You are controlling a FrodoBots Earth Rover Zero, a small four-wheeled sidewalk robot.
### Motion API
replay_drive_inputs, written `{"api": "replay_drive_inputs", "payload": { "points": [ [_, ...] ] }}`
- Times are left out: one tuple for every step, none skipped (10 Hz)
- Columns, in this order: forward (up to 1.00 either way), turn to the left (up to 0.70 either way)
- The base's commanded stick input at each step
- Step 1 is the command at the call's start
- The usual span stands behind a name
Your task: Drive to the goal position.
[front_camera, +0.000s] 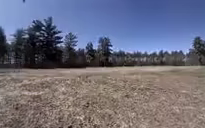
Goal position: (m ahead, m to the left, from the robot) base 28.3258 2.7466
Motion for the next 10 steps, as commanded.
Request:
{"api": "replay_drive_inputs", "payload": {
  "points": [
    [0.70,0.00],
    [0.70,0.00],
    [0.70,0.00],
    [0.70,0.00],
    [0.70,0.00],
    [0.70,0.00],
    [0.70,0.00],
    [0.70,0.00],
    [0.70,-0.33],
    [0.70,-0.13]
  ]
}}
